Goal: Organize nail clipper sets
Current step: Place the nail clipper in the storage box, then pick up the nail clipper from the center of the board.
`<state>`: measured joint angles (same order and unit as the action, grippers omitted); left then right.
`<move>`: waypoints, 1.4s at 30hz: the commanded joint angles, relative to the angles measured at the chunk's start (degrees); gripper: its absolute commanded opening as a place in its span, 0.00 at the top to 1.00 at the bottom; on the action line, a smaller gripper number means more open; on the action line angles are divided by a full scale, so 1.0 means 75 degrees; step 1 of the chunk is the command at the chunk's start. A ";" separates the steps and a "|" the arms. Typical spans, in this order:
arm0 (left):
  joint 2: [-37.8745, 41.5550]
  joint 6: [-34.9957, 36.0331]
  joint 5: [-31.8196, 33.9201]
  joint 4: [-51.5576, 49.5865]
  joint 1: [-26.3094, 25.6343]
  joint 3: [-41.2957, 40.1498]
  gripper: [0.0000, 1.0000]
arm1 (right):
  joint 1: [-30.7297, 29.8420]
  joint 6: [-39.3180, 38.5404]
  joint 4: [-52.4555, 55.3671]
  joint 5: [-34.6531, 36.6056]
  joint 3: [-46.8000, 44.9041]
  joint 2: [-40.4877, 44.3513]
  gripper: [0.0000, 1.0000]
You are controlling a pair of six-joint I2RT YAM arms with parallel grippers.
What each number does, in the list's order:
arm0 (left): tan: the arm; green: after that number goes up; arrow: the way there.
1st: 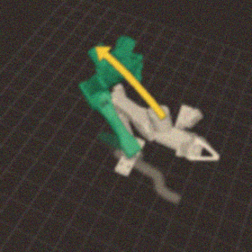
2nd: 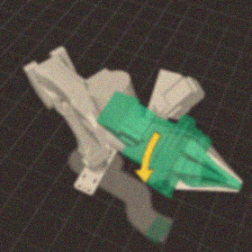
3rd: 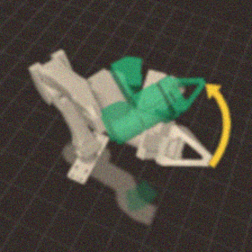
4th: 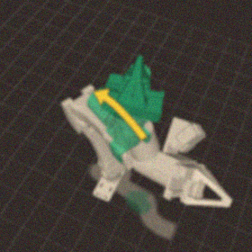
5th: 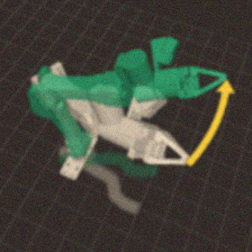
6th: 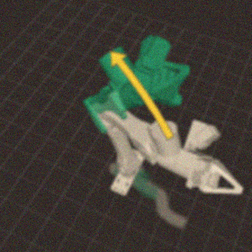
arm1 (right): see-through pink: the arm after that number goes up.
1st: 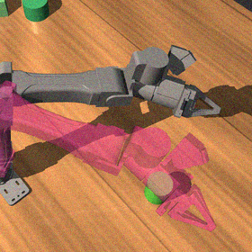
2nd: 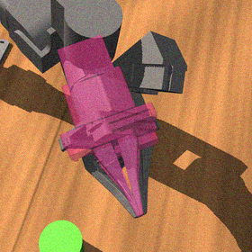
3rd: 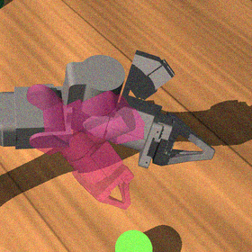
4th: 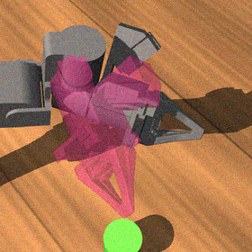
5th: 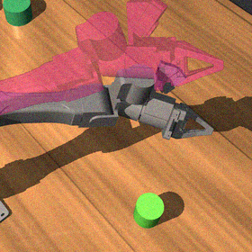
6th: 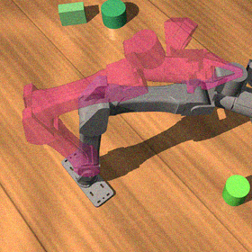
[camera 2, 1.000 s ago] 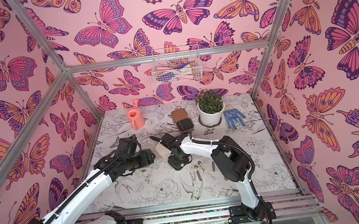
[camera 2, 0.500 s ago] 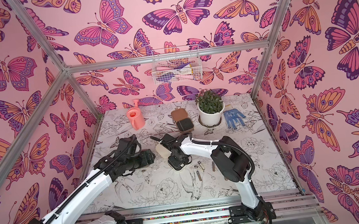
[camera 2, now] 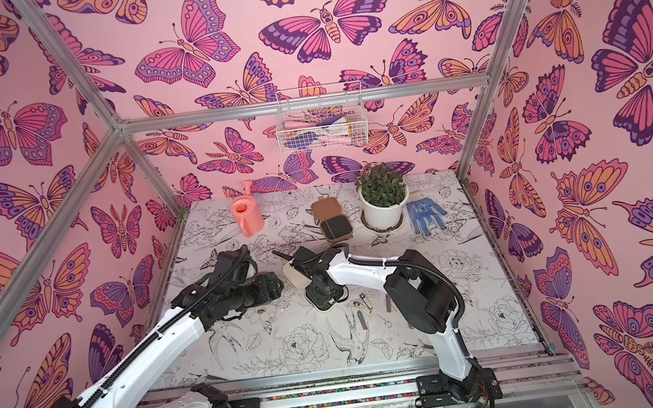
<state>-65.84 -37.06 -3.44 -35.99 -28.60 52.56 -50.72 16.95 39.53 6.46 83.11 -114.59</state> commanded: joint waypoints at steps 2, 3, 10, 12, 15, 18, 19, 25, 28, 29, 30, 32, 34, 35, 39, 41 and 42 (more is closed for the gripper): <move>-0.0111 -0.0274 -0.0183 -0.0059 -0.0213 -0.0239 0.17 | 0.0067 0.0065 0.0554 0.0518 -0.0097 0.1193 0.85; -0.0152 -0.0350 -0.0202 -0.0062 -0.0268 -0.0256 0.17 | 0.0115 0.0048 0.0553 0.0537 -0.0229 0.1457 0.84; -0.1088 -0.1099 -0.0524 -0.0041 -0.0773 -0.0185 0.17 | 0.0567 -0.1361 0.0034 -0.0181 -0.2049 0.2649 0.77; -0.1429 -0.1204 -0.0497 0.0002 -0.0990 -0.0058 0.18 | 0.0633 -0.1654 -0.0237 -0.0319 -0.2511 0.2660 0.76; -0.1702 -0.1325 -0.0331 0.0027 -0.1180 0.0070 0.18 | 0.0663 -0.1832 -0.0813 -0.0459 -0.3048 0.2602 0.72; -0.1766 -0.1387 -0.0250 0.0064 -0.1213 0.0071 0.18 | 0.0673 -0.1852 -0.1251 -0.0401 -0.3301 0.2409 0.69; -0.1744 -0.1387 -0.0234 0.0065 -0.1210 0.0060 0.18 | 0.0669 -0.1814 -0.1378 -0.0330 -0.3352 0.2339 0.69; -0.1540 -0.1352 -0.0107 0.0064 -0.1214 0.0001 0.18 | 0.0680 -0.1792 -0.1541 -0.0130 -0.3395 0.2273 0.69; -0.1517 -0.1350 -0.0080 0.0070 -0.1206 -0.0034 0.18 | 0.0672 -0.1839 -0.1446 -0.0002 -0.3382 0.2250 0.69; -0.1515 -0.1352 -0.0080 0.0064 -0.1205 -0.0035 0.18 | 0.0676 -0.1854 -0.1411 0.0016 -0.3382 0.2258 0.69; -0.1516 -0.1352 -0.0085 0.0066 -0.1211 -0.0045 0.18 | 0.0677 -0.1857 -0.1397 0.0030 -0.3382 0.2270 0.69; -0.1529 -0.1352 -0.0103 0.0070 -0.1207 -0.0046 0.18 | 0.0681 -0.1858 -0.1367 0.0047 -0.3394 0.2280 0.69; -0.1532 -0.1340 -0.0115 0.0067 -0.1207 -0.0046 0.18 | 0.0680 -0.1863 -0.1359 0.0007 -0.3394 0.2294 0.69; -0.1526 -0.1328 -0.0115 0.0065 -0.1208 -0.0046 0.18 | 0.0681 -0.1874 -0.1346 0.0003 -0.3383 0.2282 0.69; -0.1492 -0.1328 -0.0127 0.0068 -0.1212 -0.0059 0.18 | 0.0703 -0.1901 -0.1248 -0.0080 -0.3285 0.2163 0.70; -0.1483 -0.1317 -0.0120 0.0070 -0.1211 -0.0058 0.18 | 0.0711 -0.1919 -0.1116 -0.0121 -0.3159 0.2050 0.70; -0.1486 -0.1317 -0.0116 0.0066 -0.1211 -0.0064 0.18 | 0.0707 -0.1954 -0.1020 -0.0143 -0.3088 0.1987 0.70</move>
<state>-78.11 -46.15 -5.08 -35.14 -37.54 51.94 -45.82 3.99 29.56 5.91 57.80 -98.10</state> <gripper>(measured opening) 0.818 0.303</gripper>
